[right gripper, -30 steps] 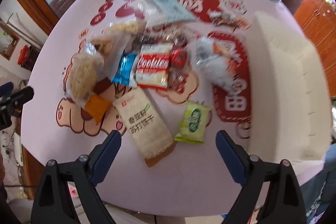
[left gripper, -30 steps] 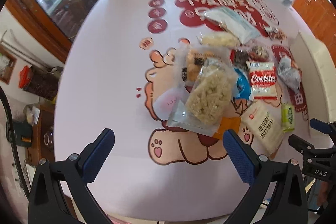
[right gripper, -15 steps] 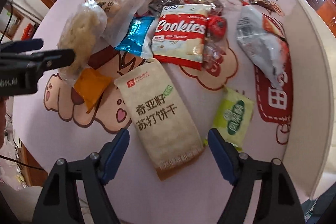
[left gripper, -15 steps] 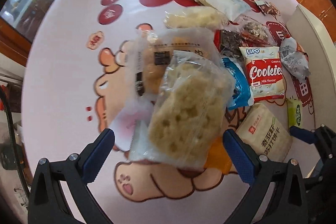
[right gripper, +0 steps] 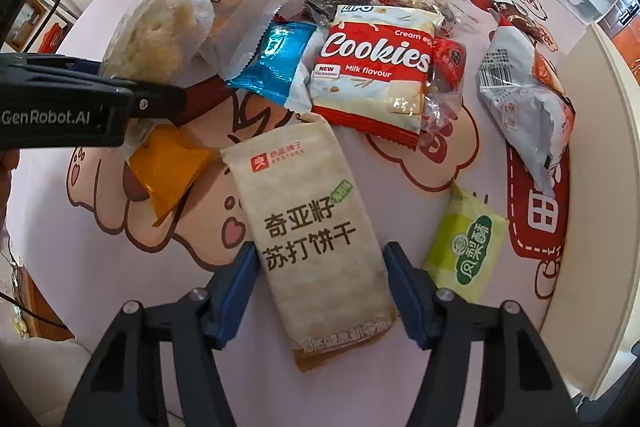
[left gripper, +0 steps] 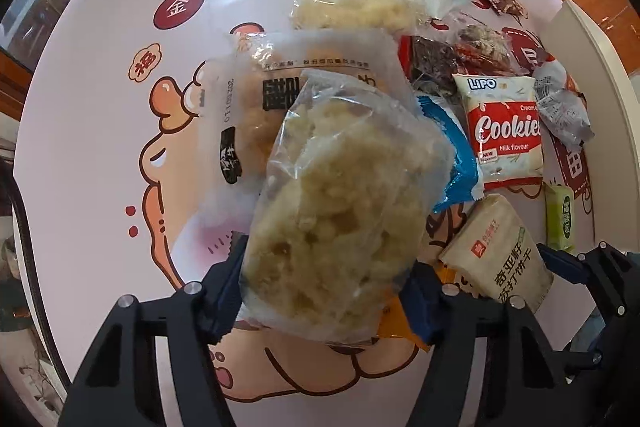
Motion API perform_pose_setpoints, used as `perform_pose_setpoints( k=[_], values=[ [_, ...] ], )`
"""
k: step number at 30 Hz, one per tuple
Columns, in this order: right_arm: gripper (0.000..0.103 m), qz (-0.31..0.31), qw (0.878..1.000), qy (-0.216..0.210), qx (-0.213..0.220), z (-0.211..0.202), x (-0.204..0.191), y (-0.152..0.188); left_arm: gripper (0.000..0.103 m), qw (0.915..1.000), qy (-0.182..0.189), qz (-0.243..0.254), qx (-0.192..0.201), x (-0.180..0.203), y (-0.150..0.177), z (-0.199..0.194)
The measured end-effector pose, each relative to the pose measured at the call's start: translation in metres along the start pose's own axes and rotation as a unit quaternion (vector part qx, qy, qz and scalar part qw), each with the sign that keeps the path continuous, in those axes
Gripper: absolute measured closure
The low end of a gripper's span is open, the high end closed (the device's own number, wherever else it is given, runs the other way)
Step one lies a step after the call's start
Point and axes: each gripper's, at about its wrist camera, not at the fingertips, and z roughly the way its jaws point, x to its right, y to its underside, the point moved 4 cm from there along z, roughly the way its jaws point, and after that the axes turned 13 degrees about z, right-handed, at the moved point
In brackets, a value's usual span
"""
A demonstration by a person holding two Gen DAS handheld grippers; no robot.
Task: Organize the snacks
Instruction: 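Carry both packs into the white tray and release them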
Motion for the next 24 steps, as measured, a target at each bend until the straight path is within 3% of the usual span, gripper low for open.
perform_pose_setpoints(
  k=[12,24],
  values=[
    [0.044,0.027,0.999,-0.019,0.004,-0.030,-0.002,0.021,0.044,0.9972,0.006,0.043,0.060,0.019,0.012,-0.047],
    [0.044,0.078,0.994,-0.005,0.077,-0.119,0.033,0.028,0.044,0.9831,0.048,0.092,0.151,0.069,-0.006,-0.122]
  ],
)
